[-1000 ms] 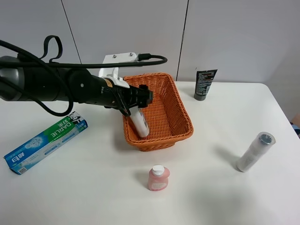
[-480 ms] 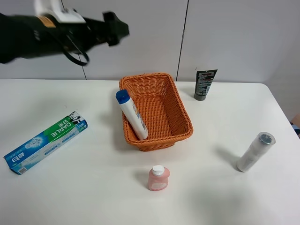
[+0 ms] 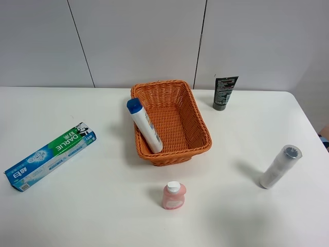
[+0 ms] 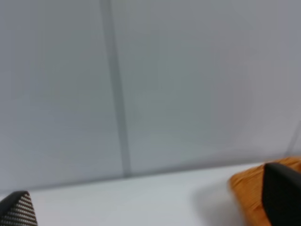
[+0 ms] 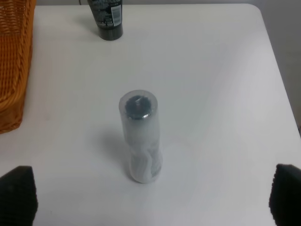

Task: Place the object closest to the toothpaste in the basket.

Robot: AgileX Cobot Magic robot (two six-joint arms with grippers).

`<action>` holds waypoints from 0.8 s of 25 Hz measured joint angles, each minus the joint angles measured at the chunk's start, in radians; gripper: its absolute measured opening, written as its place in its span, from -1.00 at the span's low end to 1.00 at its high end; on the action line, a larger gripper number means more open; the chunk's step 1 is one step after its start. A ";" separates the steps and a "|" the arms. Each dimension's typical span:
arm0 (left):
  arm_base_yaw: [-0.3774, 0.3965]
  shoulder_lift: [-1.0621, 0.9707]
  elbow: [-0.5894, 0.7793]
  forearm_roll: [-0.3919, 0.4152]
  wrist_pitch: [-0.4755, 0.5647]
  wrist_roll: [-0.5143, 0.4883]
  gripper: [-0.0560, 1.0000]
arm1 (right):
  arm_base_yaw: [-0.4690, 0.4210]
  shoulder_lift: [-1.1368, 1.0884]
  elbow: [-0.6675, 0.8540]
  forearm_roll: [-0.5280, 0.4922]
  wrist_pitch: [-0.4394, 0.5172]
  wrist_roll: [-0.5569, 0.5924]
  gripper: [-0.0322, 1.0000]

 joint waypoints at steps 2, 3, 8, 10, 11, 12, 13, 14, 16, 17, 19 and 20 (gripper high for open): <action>0.055 -0.077 0.000 0.025 0.104 0.000 0.91 | 0.000 0.000 0.000 0.000 0.000 0.000 0.99; 0.080 -0.119 0.001 0.029 0.159 0.000 0.91 | 0.000 0.000 0.000 0.000 0.000 0.000 0.99; 0.136 -0.330 0.100 0.035 0.386 0.000 0.91 | 0.000 0.000 0.000 0.000 0.000 0.000 0.99; 0.137 -0.413 0.168 0.036 0.455 0.000 0.91 | 0.000 0.000 0.000 0.000 0.000 0.000 0.99; 0.138 -0.458 0.194 0.036 0.487 0.000 0.91 | 0.000 0.000 0.000 0.000 0.000 0.000 0.99; 0.138 -0.494 0.221 0.036 0.513 0.001 0.91 | 0.000 0.000 0.000 0.000 0.000 0.000 0.99; 0.138 -0.536 0.243 0.036 0.531 0.002 0.91 | 0.000 0.000 0.000 0.000 0.000 0.000 0.99; 0.138 -0.575 0.257 0.036 0.547 0.003 0.91 | 0.000 0.000 0.000 0.000 0.000 0.000 0.99; 0.138 -0.638 0.281 0.036 0.568 0.003 0.91 | 0.000 0.000 0.000 0.000 0.000 0.000 0.99; 0.138 -0.665 0.292 0.036 0.580 0.003 0.91 | 0.000 0.000 0.000 0.000 0.000 0.000 0.99; 0.138 -0.704 0.317 0.036 0.611 0.011 0.91 | 0.000 0.000 0.000 0.000 0.000 0.000 0.99; 0.138 -0.718 0.335 0.036 0.621 0.017 0.91 | 0.000 0.000 0.000 0.000 0.000 0.000 0.99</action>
